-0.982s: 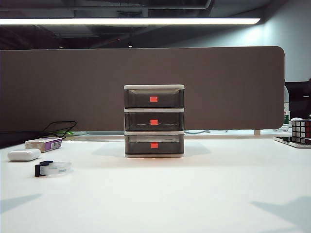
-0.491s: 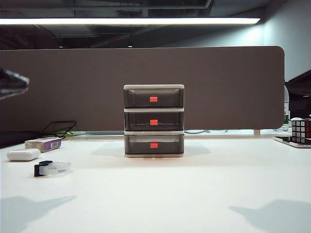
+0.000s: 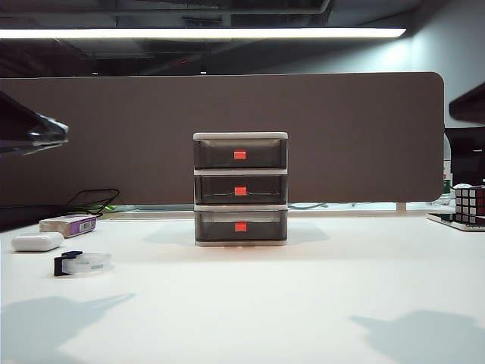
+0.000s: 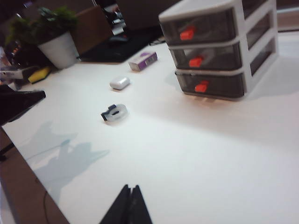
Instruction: Open the second layer of the drawer on the table, pick up the transparent tape on the table and put it in, and finally close the drawer.
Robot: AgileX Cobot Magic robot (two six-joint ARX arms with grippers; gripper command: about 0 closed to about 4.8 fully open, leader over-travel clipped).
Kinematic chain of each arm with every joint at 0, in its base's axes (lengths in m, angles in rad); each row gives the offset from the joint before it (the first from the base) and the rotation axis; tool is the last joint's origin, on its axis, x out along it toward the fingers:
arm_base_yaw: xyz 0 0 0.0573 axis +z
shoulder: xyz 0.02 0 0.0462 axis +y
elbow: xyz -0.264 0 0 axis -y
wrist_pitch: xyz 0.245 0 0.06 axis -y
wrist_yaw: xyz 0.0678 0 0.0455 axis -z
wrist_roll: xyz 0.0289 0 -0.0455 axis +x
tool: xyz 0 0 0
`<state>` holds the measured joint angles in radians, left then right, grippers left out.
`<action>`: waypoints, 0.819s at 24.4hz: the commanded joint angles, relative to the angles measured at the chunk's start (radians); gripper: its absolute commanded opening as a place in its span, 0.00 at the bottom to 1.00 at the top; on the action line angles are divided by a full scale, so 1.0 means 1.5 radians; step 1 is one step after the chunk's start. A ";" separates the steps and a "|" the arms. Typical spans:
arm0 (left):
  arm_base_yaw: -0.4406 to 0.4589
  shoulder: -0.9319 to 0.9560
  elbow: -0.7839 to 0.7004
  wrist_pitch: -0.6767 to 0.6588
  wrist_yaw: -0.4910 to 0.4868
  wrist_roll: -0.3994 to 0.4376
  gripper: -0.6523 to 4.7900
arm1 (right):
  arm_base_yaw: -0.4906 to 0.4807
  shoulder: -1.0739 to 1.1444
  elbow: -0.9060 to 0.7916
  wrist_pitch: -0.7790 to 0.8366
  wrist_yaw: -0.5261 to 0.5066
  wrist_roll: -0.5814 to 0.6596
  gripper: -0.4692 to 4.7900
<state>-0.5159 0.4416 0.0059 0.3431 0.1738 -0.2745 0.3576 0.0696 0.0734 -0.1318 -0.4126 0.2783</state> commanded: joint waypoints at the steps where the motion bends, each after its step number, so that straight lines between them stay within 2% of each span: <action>1: 0.000 0.057 0.004 0.093 -0.004 0.009 0.17 | 0.000 0.038 0.018 0.007 0.003 -0.020 0.08; 6: 0.000 0.149 0.014 0.154 -0.003 0.010 0.20 | 0.000 0.127 0.048 0.056 0.003 -0.048 0.08; 7: 0.000 0.183 0.025 0.165 -0.002 0.019 0.31 | 0.000 0.174 0.062 0.085 0.002 -0.049 0.08; 8: 0.000 0.198 0.032 0.167 0.001 0.027 0.34 | 0.000 0.195 0.068 0.099 0.002 -0.049 0.08; 11: 0.000 0.259 0.057 0.186 0.005 0.040 0.35 | 0.000 0.294 0.101 0.153 0.002 -0.049 0.08; 17: 0.000 0.331 0.063 0.318 0.063 0.039 0.35 | 0.001 0.483 0.196 0.187 -0.041 -0.077 0.08; 20: 0.000 0.332 0.063 0.359 0.046 0.043 0.35 | 0.001 0.562 0.243 0.194 -0.068 -0.086 0.08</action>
<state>-0.5167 0.9417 0.0971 0.8242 0.2607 -0.2165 0.3576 0.8871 0.4141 0.1371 -0.4824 0.1604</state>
